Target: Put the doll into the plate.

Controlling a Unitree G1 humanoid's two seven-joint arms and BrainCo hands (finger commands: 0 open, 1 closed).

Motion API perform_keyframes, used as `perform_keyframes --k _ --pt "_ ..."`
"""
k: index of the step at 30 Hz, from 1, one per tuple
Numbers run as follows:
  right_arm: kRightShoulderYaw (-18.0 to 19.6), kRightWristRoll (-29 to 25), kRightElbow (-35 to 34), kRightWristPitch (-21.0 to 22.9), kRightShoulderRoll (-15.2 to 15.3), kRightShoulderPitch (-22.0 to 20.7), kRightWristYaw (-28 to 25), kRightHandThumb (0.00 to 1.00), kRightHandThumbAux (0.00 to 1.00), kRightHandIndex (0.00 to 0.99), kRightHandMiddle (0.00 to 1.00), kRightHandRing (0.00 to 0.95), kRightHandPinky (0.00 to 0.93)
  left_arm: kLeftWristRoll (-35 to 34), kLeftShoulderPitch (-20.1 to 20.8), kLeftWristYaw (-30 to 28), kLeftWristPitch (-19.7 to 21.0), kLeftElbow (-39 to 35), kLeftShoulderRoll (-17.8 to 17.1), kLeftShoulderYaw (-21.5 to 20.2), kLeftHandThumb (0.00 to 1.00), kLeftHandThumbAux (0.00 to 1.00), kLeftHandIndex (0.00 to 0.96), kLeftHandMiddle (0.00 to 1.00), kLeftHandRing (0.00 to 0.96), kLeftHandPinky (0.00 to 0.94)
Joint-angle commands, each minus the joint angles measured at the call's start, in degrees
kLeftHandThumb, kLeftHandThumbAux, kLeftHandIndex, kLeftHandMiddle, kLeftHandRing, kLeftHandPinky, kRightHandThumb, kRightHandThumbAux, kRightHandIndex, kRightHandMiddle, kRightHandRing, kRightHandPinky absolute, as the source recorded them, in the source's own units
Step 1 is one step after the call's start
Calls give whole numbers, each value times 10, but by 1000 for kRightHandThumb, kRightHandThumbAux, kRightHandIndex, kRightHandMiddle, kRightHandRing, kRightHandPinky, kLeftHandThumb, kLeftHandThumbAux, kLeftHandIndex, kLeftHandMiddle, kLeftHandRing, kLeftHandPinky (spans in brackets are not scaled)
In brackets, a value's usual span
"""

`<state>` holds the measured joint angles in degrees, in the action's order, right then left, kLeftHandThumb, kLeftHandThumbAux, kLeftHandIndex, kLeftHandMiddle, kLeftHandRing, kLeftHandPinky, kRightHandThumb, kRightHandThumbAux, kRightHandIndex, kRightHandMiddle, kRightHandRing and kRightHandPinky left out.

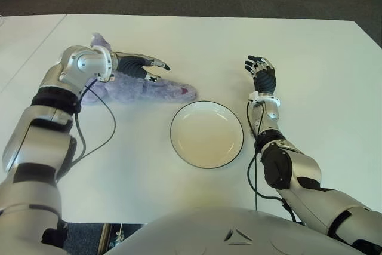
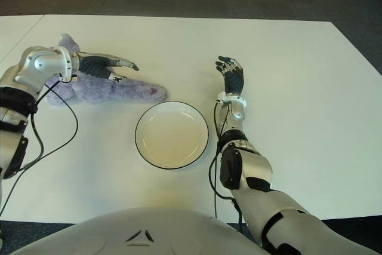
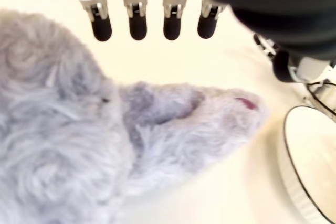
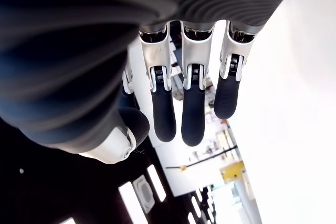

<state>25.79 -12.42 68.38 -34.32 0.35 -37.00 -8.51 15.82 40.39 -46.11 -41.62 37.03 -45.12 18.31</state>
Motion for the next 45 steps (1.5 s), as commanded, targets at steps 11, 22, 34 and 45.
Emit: perform_keyframes --k 11,22,34,45 --pt "18 -13 82 62 -38 145 9 729 730 419 342 373 320 -75 -109 -57 72 -200 -43 -27 302 191 0 0 0 0" --pt "18 -14 82 58 -39 145 9 729 730 419 337 363 326 -55 -119 -45 81 -222 -53 -31 227 195 0 0 0 0" --pt "20 -16 82 59 -40 145 6 728 730 419 334 335 279 -45 -112 -51 87 -204 -50 -17 249 189 0 0 0 0" --pt "19 -14 82 61 -38 145 10 727 730 418 333 348 303 219 -109 240 98 -82 30 50 371 145 0 0 0 0"
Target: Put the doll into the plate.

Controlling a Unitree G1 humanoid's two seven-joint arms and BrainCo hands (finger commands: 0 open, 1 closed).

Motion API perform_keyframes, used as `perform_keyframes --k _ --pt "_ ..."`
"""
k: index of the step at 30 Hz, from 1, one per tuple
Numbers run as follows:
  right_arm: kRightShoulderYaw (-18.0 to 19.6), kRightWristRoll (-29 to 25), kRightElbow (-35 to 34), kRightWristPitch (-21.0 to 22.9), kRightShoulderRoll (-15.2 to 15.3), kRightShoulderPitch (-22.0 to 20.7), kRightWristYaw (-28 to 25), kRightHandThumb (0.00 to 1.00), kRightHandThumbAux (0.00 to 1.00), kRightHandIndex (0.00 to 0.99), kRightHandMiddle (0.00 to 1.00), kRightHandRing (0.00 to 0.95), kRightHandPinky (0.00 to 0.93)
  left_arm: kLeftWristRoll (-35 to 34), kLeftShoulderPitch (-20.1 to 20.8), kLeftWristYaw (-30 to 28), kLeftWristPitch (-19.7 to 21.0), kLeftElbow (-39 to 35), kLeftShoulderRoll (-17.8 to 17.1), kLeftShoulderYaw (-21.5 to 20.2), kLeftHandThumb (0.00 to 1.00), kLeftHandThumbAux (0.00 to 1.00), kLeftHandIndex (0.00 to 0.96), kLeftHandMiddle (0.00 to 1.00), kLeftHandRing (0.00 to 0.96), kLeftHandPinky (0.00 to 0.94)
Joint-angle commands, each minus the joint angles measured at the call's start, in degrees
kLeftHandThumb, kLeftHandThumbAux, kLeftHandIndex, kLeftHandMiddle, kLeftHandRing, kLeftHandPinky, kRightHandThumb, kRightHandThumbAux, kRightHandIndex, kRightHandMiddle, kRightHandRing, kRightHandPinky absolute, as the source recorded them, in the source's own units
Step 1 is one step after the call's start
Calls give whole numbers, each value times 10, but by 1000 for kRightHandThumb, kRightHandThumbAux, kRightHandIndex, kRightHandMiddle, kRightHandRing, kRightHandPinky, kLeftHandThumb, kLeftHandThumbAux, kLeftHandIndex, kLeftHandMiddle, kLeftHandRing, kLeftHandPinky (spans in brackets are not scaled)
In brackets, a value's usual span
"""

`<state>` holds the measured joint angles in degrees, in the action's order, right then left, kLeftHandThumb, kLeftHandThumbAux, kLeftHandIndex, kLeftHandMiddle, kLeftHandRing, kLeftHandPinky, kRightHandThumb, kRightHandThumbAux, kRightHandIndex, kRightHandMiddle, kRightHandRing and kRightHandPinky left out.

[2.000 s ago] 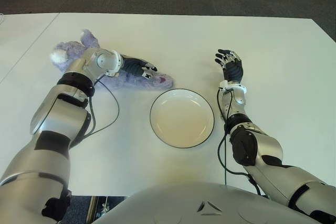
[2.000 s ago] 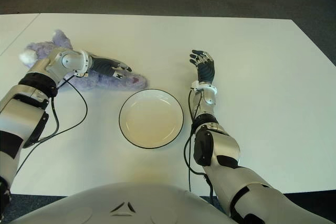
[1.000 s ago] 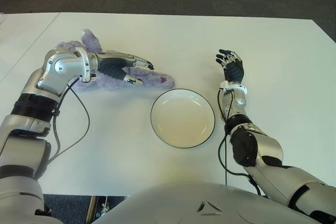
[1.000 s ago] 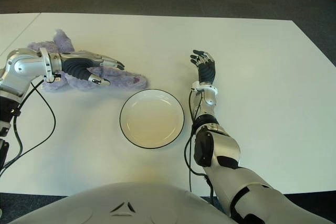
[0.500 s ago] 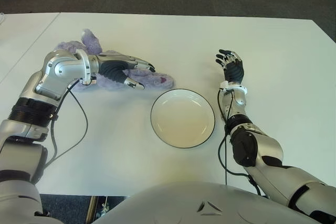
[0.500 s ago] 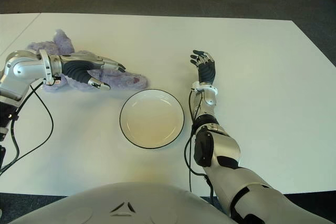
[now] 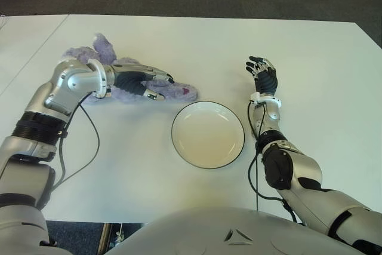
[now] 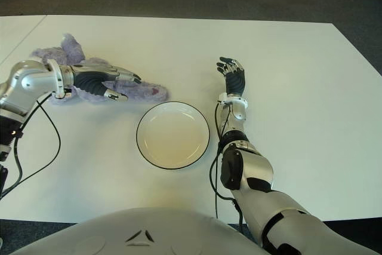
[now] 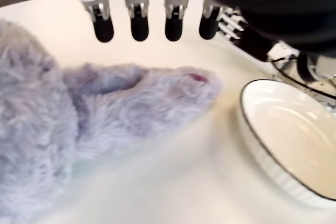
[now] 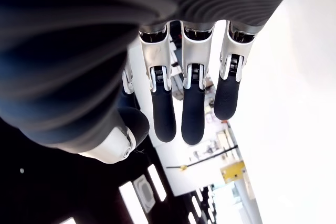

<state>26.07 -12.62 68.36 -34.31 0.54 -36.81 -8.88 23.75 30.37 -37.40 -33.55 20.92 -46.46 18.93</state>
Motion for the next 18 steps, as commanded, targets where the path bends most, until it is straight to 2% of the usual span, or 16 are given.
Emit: perform_keyframes --k 1,5,9,11,15,18 --pt "16 -12 83 61 -39 143 13 727 730 418 334 348 305 150 -7 168 19 87 47 47 371 144 0 0 0 0" --pt "16 -12 83 61 -39 142 13 729 729 419 342 372 337 200 29 236 37 168 67 74 354 127 0 0 0 0" --pt "19 -15 83 61 -38 142 9 731 729 420 344 391 330 251 78 311 87 300 122 121 350 121 0 0 0 0" --pt "19 -15 82 61 -39 142 8 731 729 420 343 389 328 257 87 326 91 324 130 130 351 120 0 0 0 0" --pt "21 -17 82 60 -39 144 5 729 730 419 338 360 300 275 108 362 129 391 174 155 361 118 0 0 0 0" --pt "21 -16 82 59 -38 145 4 730 730 419 341 370 307 280 119 377 142 430 196 167 369 116 0 0 0 0"
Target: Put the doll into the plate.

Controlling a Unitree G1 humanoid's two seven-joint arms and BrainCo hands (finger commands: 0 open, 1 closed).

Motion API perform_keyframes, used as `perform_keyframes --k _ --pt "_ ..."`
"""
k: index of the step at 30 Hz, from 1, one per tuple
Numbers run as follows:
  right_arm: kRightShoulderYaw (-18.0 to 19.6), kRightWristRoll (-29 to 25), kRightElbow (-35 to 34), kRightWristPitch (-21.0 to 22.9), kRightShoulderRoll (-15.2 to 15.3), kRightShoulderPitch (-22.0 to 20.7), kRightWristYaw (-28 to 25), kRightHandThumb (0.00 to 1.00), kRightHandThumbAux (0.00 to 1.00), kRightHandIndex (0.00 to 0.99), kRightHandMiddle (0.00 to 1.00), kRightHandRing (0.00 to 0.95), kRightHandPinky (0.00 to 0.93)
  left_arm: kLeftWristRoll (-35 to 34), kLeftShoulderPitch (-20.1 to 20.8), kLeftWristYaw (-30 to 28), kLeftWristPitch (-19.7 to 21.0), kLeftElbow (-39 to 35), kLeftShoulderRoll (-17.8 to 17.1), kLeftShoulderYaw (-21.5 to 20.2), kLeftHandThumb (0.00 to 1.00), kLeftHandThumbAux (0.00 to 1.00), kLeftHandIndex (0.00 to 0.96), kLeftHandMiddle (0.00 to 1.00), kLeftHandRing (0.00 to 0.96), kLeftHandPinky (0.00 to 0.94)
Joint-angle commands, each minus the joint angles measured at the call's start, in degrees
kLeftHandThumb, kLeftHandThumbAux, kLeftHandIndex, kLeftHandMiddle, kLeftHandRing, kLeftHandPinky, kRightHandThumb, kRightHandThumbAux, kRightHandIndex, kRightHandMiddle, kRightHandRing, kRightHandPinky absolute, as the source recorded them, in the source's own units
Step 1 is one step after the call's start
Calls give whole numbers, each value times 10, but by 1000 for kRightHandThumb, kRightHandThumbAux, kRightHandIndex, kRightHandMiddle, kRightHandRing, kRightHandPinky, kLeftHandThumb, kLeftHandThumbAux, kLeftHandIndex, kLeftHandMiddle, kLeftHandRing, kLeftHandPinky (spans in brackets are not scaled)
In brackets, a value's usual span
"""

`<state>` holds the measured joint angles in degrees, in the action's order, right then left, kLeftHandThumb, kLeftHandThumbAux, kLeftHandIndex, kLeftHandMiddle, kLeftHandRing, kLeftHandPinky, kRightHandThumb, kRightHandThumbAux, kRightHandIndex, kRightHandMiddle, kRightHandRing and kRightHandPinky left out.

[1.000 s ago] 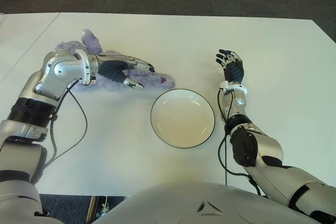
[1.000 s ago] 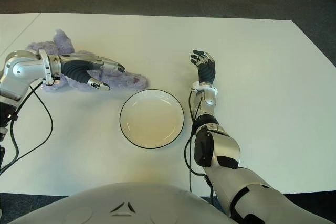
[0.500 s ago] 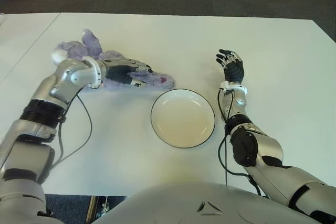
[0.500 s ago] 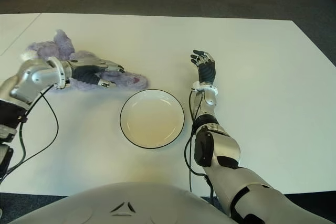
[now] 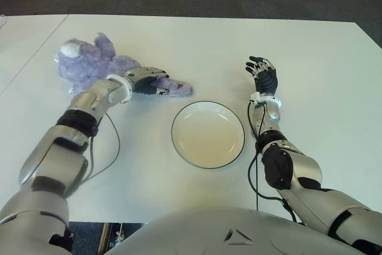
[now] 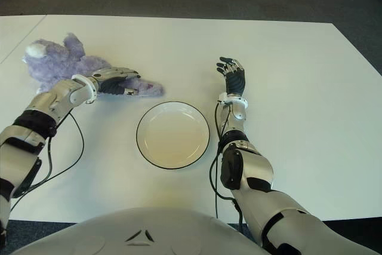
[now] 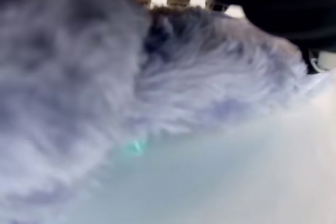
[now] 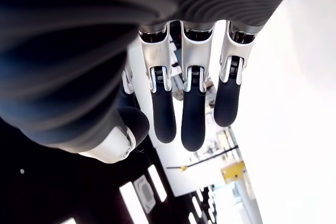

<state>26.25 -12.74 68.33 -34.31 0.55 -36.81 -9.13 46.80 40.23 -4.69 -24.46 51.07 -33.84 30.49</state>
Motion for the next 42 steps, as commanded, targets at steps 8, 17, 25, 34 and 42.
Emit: perform_keyframes --k 8,17,25,34,42 --pt "17 -13 81 56 -36 149 4 730 730 418 339 365 287 40 36 55 63 188 99 68 370 100 0 0 0 0" --pt "21 -18 80 55 -37 151 -2 728 731 418 336 356 300 30 41 41 54 206 109 77 368 97 0 0 0 6" --pt "15 -10 80 54 -36 152 6 730 729 419 337 367 308 30 43 30 47 208 108 80 336 108 0 0 0 4" --pt "17 -12 80 58 -35 151 4 728 730 419 340 389 345 24 44 29 41 210 108 81 315 108 0 0 0 0" --pt "21 -17 80 61 -34 150 2 730 730 419 335 379 315 22 40 47 21 201 101 84 332 202 0 0 84 235"
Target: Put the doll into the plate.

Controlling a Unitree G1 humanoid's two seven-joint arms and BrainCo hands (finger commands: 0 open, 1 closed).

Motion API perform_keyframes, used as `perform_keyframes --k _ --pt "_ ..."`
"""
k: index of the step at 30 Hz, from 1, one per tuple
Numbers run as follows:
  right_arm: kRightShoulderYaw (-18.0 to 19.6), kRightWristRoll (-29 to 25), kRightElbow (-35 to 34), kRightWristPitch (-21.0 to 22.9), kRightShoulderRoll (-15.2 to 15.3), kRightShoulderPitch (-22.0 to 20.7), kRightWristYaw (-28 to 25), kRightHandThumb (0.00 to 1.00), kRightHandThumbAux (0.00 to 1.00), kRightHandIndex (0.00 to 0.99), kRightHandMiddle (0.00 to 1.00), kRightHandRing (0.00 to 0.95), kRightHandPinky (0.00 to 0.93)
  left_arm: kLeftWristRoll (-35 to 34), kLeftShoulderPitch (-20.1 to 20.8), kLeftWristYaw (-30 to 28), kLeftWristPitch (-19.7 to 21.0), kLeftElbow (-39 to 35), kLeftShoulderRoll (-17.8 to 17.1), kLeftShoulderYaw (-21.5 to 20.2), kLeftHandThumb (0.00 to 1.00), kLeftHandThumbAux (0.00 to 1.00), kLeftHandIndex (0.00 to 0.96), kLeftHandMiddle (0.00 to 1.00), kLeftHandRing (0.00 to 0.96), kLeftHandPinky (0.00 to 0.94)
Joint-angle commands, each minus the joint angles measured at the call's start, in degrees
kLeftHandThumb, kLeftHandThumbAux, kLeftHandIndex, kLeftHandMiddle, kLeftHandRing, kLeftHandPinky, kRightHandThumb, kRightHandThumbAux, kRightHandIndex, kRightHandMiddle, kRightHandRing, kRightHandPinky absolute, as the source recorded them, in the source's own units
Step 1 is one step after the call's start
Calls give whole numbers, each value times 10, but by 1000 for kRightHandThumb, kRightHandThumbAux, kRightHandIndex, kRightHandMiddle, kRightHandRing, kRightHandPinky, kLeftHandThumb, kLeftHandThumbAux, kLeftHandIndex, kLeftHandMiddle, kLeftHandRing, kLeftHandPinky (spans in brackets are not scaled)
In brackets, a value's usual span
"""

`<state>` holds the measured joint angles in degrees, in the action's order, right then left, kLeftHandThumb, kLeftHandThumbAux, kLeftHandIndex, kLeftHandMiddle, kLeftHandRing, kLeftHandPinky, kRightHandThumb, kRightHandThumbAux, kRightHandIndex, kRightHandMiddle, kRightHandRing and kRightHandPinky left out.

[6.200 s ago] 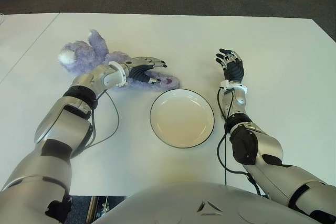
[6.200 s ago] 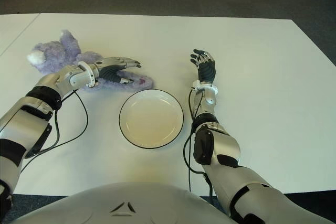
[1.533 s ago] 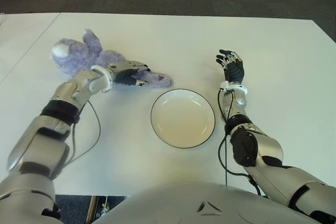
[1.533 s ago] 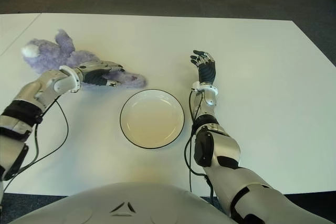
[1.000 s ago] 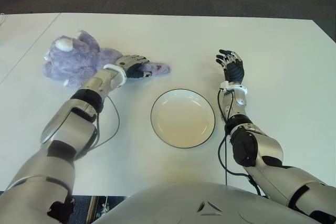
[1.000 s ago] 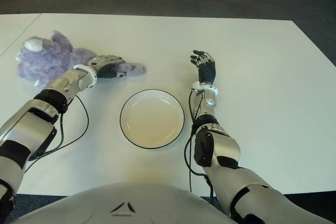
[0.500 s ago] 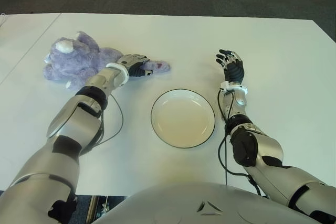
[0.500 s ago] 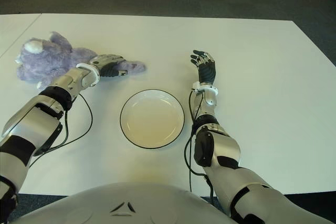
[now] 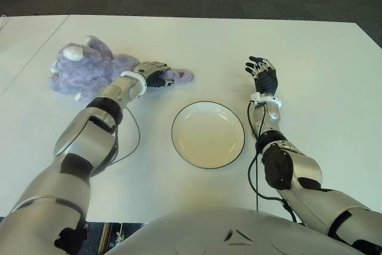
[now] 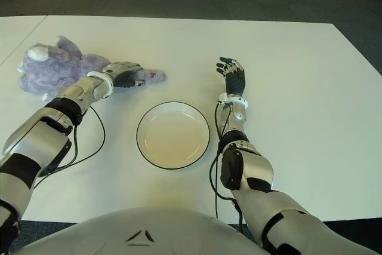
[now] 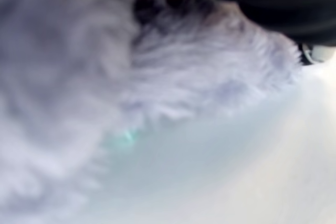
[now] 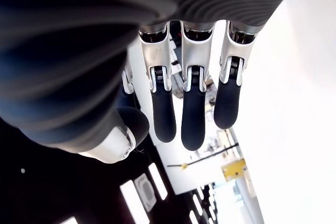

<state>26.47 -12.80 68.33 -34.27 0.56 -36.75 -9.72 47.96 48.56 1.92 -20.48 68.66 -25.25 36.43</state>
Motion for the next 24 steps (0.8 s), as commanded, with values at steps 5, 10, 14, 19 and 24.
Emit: perform_keyframes --k 5,10,14,19,24 --pt "20 -17 80 60 -33 150 5 729 730 419 335 366 314 4 -45 39 -42 9 8 17 523 343 251 270 352 498" --pt "17 -14 80 60 -32 149 9 728 730 419 340 368 318 28 -42 121 3 8 16 32 673 545 370 480 509 573" --pt "19 -16 80 61 -33 148 8 729 730 419 342 380 334 35 -40 177 45 31 36 38 734 686 438 717 731 783" --pt "22 -19 80 60 -33 149 5 730 730 419 338 387 319 25 -45 207 48 40 40 34 739 692 440 780 780 832" --pt "21 -18 79 57 -34 151 4 730 730 419 337 386 326 6 -48 231 30 42 42 23 742 695 441 806 802 774"
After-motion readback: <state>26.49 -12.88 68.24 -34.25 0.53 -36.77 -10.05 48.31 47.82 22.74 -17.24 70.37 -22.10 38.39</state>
